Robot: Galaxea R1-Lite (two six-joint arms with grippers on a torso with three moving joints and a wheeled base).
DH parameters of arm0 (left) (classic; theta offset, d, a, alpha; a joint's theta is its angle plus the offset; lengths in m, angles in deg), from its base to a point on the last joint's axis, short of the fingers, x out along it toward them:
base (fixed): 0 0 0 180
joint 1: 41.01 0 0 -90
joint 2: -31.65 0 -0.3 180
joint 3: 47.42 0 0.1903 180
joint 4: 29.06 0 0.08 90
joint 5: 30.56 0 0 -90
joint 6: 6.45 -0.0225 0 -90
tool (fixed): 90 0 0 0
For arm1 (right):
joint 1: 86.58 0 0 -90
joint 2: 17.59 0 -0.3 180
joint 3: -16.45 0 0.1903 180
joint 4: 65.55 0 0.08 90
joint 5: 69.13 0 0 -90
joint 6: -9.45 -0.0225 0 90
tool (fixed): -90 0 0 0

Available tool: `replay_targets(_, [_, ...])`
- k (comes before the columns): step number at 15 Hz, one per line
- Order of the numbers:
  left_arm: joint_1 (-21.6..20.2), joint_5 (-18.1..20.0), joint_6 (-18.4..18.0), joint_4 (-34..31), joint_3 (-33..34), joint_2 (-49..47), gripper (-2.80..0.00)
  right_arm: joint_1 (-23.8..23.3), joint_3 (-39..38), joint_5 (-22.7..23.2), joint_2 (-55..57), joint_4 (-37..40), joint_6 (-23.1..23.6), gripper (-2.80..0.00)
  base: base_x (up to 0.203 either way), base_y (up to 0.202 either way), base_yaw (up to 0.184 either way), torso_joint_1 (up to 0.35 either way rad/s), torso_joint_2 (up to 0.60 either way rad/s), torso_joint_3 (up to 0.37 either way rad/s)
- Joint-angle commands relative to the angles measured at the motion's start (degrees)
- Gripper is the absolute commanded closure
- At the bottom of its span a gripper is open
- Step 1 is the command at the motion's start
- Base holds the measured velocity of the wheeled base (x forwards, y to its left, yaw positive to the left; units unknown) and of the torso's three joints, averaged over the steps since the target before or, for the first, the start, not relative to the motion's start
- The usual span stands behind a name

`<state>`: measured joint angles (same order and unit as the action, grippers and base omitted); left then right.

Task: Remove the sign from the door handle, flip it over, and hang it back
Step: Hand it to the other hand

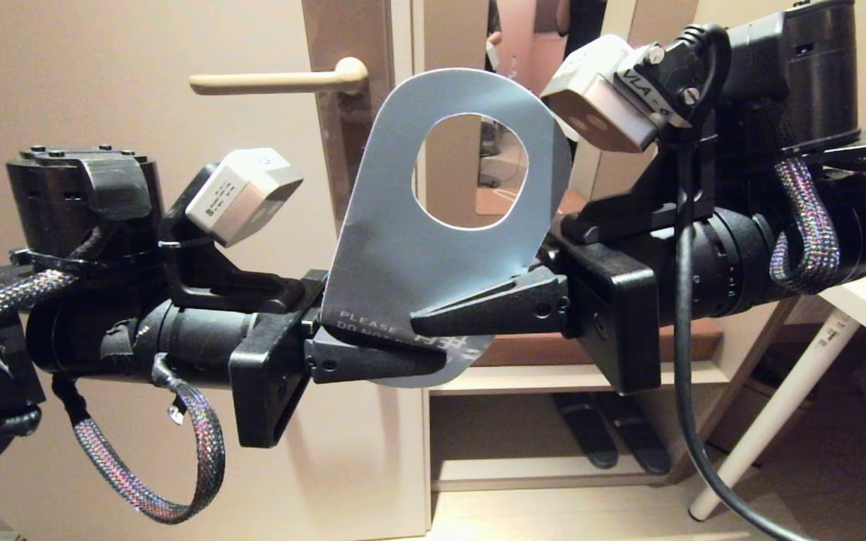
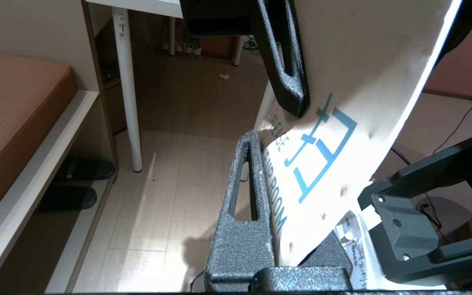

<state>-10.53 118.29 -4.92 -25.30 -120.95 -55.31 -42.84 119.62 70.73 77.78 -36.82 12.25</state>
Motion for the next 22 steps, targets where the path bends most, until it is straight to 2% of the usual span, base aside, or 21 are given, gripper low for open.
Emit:
replay_targets(1, [0.0,0.3,0.0,0.2,0.1,0.0,0.0,0.0,0.0,0.3,0.1,0.0,0.0,0.0,0.0,0.0,0.0,0.0,0.0,0.0])
replay_targets(14, [0.0,0.3,0.1,0.2,0.3,0.1,0.0,0.0,0.0,0.5,0.8,-4.3,-0.3,0.0,0.0,0.0,0.0,0.0,0.0,0.0])
replay_targets(15, [0.0,0.3,0.1,0.2,0.3,0.1,0.0,-0.1,0.1,0.5,0.8,-4.3,-0.3,-2.8,0.0,0.0,0.0,0.0,0.0,0.0])
replay_targets(22, [0.0,0.3,0.1,0.1,0.4,0.5,0.0,-0.1,-0.3,0.3,0.5,-4.3,0.0,-2.8,0.0,0.0,0.0,0.0,0.0,0.0])
